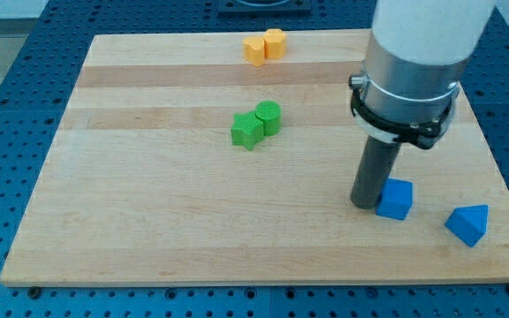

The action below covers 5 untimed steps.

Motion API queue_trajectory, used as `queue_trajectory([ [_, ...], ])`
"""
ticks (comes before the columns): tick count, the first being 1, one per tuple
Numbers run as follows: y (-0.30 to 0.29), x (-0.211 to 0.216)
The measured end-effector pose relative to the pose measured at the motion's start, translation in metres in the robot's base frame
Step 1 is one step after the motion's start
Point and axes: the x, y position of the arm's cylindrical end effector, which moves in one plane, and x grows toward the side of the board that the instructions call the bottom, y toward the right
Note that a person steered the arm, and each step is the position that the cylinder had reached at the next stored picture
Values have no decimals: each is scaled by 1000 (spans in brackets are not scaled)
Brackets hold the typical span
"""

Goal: Push the blue cube to the blue triangle

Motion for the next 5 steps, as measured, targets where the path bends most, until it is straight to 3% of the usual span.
queue_trajectory([
  [3, 52, 0],
  [5, 55, -1],
])
